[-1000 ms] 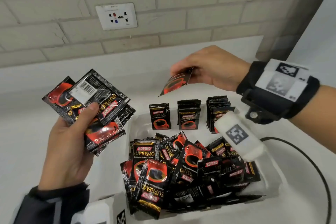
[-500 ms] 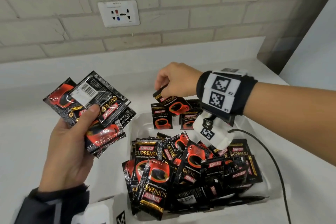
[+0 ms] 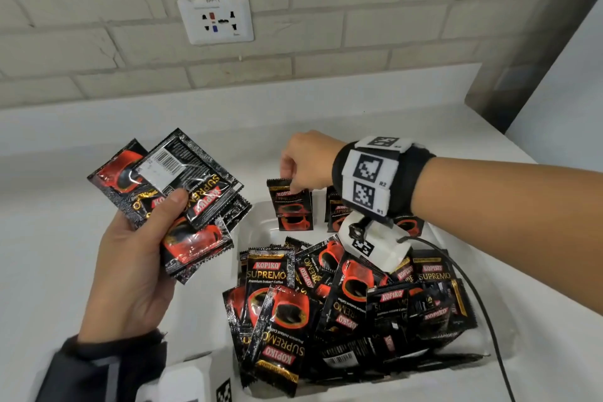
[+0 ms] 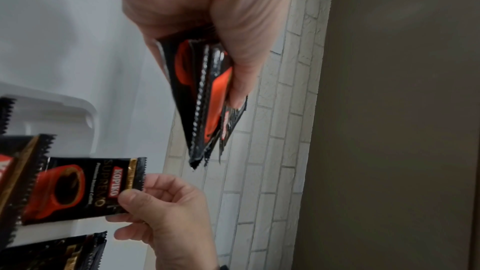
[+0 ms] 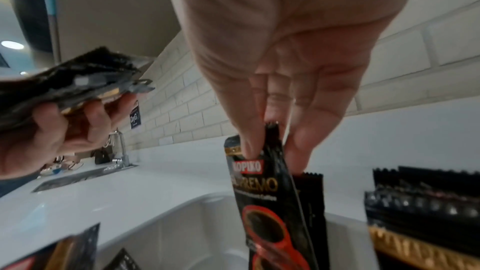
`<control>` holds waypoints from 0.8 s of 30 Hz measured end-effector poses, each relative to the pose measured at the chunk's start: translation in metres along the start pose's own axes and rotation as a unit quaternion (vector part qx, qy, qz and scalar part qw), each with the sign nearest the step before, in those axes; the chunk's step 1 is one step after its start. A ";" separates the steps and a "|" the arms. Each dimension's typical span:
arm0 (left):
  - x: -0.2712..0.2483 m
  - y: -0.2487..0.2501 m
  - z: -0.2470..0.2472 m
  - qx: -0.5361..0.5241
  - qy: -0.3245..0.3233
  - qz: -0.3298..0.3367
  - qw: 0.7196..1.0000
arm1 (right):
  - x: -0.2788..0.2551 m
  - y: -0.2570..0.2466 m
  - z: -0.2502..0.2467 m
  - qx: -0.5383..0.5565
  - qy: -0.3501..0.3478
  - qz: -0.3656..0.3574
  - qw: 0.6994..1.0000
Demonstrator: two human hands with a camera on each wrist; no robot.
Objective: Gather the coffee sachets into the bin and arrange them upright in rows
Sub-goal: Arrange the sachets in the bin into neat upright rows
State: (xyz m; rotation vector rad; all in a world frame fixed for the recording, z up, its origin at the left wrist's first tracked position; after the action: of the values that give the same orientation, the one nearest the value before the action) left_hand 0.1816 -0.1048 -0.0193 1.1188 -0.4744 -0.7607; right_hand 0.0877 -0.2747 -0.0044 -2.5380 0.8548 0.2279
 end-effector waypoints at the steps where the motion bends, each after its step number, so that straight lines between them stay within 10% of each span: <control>1: 0.000 0.000 0.000 0.001 0.001 -0.002 1.000 | 0.001 -0.001 0.003 -0.015 -0.007 0.002 1.000; 24: 0.001 -0.007 0.006 0.014 -0.015 -0.008 1.000 | 0.017 0.000 0.021 -0.191 -0.010 -0.021 0.981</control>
State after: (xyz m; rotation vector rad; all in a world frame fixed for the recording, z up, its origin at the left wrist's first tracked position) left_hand 0.1762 -0.1108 -0.0241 1.1393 -0.5027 -0.7880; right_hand 0.1006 -0.2743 -0.0280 -2.8991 0.8118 0.4401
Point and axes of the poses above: each hand's wrist, its own x-axis towards the middle knuckle, its own z-axis out of the palm, y = z × x, the point moved 9 cm from there along x, towards the middle knuckle, and after that the axes turned 5 degrees about -y, right-handed, at the moved point
